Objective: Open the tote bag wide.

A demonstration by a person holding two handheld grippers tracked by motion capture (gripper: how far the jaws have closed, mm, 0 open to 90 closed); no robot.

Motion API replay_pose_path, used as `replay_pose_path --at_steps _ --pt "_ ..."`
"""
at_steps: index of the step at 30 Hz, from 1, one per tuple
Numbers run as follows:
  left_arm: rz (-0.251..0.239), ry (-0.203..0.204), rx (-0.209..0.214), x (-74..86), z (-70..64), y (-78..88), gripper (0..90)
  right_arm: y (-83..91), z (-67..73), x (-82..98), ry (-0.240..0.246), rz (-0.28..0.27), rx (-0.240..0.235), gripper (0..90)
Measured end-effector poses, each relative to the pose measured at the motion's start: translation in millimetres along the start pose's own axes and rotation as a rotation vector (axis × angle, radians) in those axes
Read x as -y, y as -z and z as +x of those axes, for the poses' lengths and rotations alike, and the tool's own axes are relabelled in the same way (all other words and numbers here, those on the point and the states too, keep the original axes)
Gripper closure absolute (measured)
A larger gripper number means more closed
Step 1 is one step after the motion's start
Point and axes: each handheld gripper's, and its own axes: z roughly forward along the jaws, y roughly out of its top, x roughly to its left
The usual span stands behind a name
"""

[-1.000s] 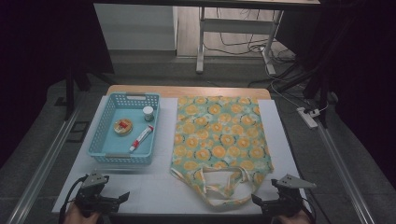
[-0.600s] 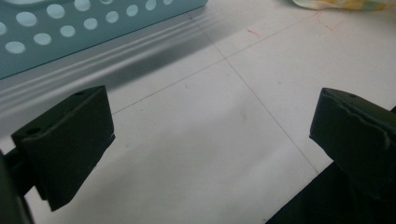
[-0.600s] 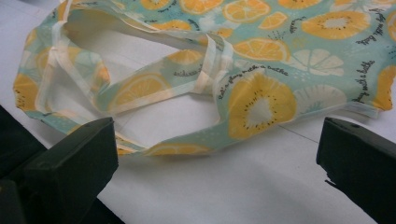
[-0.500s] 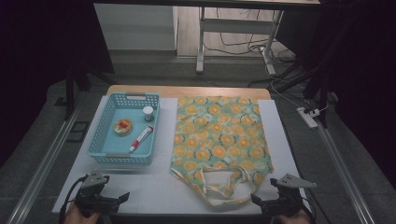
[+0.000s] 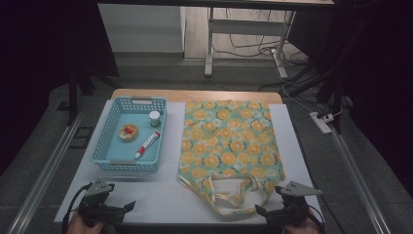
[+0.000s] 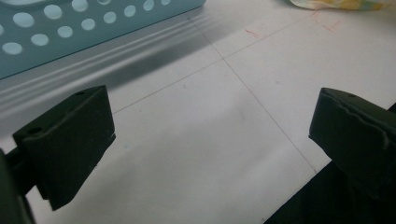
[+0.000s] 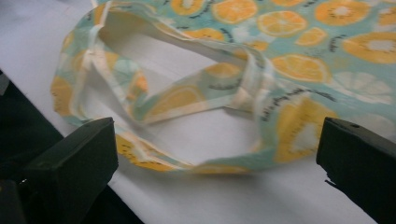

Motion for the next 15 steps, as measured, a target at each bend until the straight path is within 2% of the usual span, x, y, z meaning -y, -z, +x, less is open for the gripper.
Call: replay_pose_path --at_steps 12,15 --pt "0.0 -0.001 0.002 0.0 0.0 0.0 0.2 -17.8 25.9 -6.4 0.077 0.06 -0.094 0.0" --pt "0.0 -0.002 0.003 0.0 0.0 0.0 0.3 -22.4 30.8 -6.9 0.09 0.073 -0.102 0.0"
